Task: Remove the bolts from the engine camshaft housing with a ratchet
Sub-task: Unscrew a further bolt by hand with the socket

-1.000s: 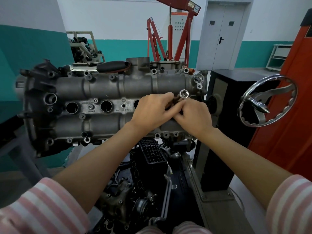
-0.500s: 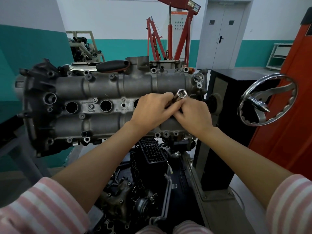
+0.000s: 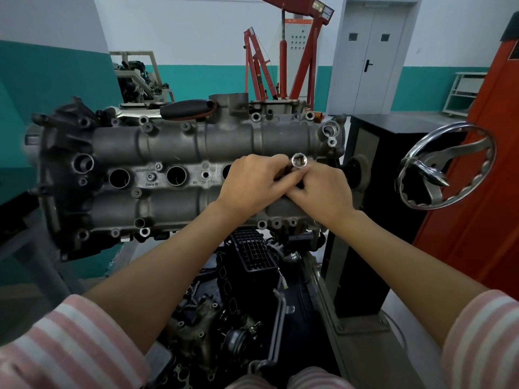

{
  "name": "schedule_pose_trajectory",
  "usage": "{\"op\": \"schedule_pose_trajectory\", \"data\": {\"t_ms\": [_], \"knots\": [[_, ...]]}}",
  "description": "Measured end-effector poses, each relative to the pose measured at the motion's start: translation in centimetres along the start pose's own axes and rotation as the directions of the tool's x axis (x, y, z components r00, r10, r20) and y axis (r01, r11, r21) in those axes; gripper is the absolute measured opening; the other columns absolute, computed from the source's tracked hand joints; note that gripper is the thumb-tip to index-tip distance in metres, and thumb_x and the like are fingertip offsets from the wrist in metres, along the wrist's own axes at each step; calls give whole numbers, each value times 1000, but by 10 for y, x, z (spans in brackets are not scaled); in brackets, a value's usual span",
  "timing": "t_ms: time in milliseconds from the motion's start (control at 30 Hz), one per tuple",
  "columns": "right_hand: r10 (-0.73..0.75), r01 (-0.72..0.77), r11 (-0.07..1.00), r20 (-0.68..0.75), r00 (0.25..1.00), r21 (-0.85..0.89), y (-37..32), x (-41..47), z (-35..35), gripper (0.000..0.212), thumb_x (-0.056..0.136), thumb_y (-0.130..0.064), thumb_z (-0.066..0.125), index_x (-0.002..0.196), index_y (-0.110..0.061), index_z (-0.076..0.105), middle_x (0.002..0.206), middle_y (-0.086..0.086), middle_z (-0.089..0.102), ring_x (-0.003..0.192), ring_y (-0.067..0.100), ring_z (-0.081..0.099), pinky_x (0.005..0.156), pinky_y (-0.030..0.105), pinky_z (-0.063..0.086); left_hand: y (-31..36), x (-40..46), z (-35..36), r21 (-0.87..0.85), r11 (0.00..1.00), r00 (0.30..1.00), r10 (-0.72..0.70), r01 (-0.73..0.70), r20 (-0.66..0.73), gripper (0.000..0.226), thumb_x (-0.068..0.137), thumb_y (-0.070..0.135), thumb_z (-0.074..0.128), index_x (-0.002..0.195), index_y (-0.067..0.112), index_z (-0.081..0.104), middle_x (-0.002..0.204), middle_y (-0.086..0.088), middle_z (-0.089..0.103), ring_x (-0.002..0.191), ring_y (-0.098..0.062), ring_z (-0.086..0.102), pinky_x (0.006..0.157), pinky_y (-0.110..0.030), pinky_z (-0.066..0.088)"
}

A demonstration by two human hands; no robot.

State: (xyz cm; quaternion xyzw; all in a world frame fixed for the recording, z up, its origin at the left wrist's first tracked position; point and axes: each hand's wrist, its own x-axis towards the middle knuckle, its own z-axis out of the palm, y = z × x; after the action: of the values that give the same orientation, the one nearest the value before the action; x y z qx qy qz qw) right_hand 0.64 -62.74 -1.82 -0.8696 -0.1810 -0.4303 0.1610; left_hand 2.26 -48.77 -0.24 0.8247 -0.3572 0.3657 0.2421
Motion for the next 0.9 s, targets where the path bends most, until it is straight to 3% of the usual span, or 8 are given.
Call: {"op": "schedule_pose_trajectory", "data": {"t_ms": [100,167,267,433,533,633,767,900], "knots": [[-25,26,999,-44,999,33,-4,-1,-2,36,78,-38,42,70,-11,64,58,-1,59,51,6,37,45,15,21,2,0,-1,6,1000,1000,7,-7,-1,47,90,46,49,65,6,49,50,-1,48,46,-19,48,46,-32,38],[-33,33,999,-43,999,1,-4,-1,-2,31,78,-35,45,68,-11,62,55,-9,48,50,5,34,45,12,18,4,-1,-2,6,1000,1000,8,-8,-6,44,86,50,41,67,10,43,50,1,43,45,-19,46,44,-30,36],[19,-19,1000,32,999,2,-2,0,0,28,81,-36,46,82,-10,57,65,-16,33,53,7,37,44,18,22,5,-1,-2,-2,1000,1000,18,-18,-16,43,84,48,33,75,7,46,52,4,43,46,-19,45,44,-29,34],[56,-54,998,74,996,-32,2,2,2,38,81,-49,34,83,-13,47,66,-11,44,55,12,47,45,25,32,5,-1,-1,16,1000,1000,2,-2,-17,48,87,48,32,75,6,52,50,5,43,45,-18,46,44,-29,33],[57,-50,996,93,994,-70,2,3,2,33,83,-51,39,76,-19,42,61,-10,43,53,9,41,44,21,27,2,0,0,-1,1000,999,-15,15,-37,45,91,42,46,59,10,42,44,5,36,40,-17,40,45,-26,26],[30,-27,998,64,998,-56,2,1,1,28,85,-41,51,69,-18,53,58,-9,46,51,8,39,44,19,23,1,0,0,-5,1000,999,-25,25,-30,47,90,37,53,54,10,39,42,-1,38,40,-19,40,47,-26,25],[25,-24,999,27,999,-42,-1,-1,0,25,83,-33,53,73,-11,61,59,-6,48,51,8,37,45,14,19,2,0,-1,0,1000,1000,-9,9,8,47,90,42,52,63,4,52,48,-3,46,45,-20,47,46,-29,30],[55,-52,998,94,994,-31,1,1,1,25,86,-37,50,81,-12,48,69,-12,42,57,11,44,45,23,27,6,0,-2,8,1000,1000,-10,10,-5,49,85,52,34,75,6,48,53,2,47,48,-18,48,47,-31,38]]}}
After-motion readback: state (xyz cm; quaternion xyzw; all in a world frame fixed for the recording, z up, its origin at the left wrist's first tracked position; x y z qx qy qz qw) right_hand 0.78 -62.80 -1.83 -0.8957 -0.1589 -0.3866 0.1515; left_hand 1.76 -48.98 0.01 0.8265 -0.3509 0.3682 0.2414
